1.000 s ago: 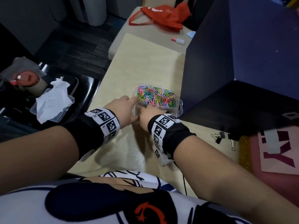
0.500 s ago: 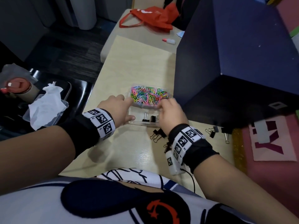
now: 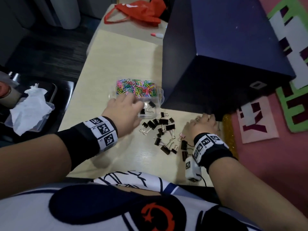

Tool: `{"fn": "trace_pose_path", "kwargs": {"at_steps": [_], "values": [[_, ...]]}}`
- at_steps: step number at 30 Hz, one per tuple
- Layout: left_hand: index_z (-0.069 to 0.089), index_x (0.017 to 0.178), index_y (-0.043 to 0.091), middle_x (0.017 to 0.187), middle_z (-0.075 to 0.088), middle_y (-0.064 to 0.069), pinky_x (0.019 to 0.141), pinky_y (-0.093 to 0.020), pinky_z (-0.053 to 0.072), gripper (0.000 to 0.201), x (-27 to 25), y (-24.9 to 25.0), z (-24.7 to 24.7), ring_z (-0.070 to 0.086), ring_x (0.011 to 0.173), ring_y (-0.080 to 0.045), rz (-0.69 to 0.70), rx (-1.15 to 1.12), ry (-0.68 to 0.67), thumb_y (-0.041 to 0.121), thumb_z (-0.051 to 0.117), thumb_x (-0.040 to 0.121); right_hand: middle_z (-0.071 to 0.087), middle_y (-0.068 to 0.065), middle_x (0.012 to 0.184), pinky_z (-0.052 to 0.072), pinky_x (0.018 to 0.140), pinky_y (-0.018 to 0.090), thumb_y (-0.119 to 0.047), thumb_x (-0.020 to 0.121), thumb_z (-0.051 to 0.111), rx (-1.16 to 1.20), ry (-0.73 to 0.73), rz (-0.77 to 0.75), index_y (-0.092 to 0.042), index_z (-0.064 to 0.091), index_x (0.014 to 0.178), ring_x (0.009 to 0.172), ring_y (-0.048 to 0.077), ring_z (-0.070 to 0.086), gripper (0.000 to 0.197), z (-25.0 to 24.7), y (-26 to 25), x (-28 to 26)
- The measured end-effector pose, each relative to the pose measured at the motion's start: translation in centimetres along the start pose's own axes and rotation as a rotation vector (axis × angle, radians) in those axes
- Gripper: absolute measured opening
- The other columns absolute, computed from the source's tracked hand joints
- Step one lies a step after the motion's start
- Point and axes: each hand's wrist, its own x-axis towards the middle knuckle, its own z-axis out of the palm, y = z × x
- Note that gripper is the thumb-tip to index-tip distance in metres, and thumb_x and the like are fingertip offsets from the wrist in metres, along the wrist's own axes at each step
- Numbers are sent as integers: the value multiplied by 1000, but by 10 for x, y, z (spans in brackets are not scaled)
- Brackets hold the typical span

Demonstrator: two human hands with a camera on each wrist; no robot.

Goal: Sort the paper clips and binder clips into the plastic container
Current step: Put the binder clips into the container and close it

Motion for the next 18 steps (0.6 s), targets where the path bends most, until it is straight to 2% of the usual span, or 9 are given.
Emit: {"fn": "trace_pose_path", "kwargs": {"at_steps": [2,4,6,9,13,15,18], "values": [[50,120,18,114,50,-7,77,-37,43,37,-3,19,2,51,103,-27,127,-26,-39,38,49,89,-4,9,161,15,115,49,-41,95,40,63,-91,121,-18,12,152,145,35,6,68,-2,8,8],[46,125,19,115,51,-5,74,-34,42,37,-3,34,9,52,103,-25,169,-4,-135,35,45,92,-1,7,161,16,115,51,-47,93,37,24,-172,123,-23,8,152,145,35,8,70,-4,16,13],[41,133,20,120,49,-5,76,-35,44,41,-2,43,18,51,108,-26,169,56,-212,33,44,94,13,9,158,23,113,48,-49,90,35,-55,-187,56,-24,12,151,141,36,20,70,-5,19,12],[35,137,24,123,45,-6,74,-37,46,47,-1,42,30,49,110,-28,134,105,-282,31,48,93,26,12,150,32,106,45,-41,92,40,-88,-183,-42,-21,21,148,134,34,29,62,-6,8,2],[41,126,20,118,43,-7,74,-38,48,37,1,37,39,48,108,-29,116,113,-291,29,50,92,34,10,137,41,94,41,-29,90,51,-55,-202,-241,-21,36,136,125,32,33,48,0,-10,-21],[43,121,18,115,44,-8,74,-38,48,31,2,34,41,48,106,-29,102,93,-279,28,50,92,35,7,136,40,95,39,-28,90,56,-61,-237,-343,-24,39,134,125,30,33,47,4,-13,-26],[48,113,17,108,47,-9,75,-39,52,22,3,32,44,50,99,-29,75,73,-259,18,50,91,38,6,132,40,96,36,-27,89,61,-42,-245,-465,-22,43,131,122,28,40,46,7,-18,-29]]}}
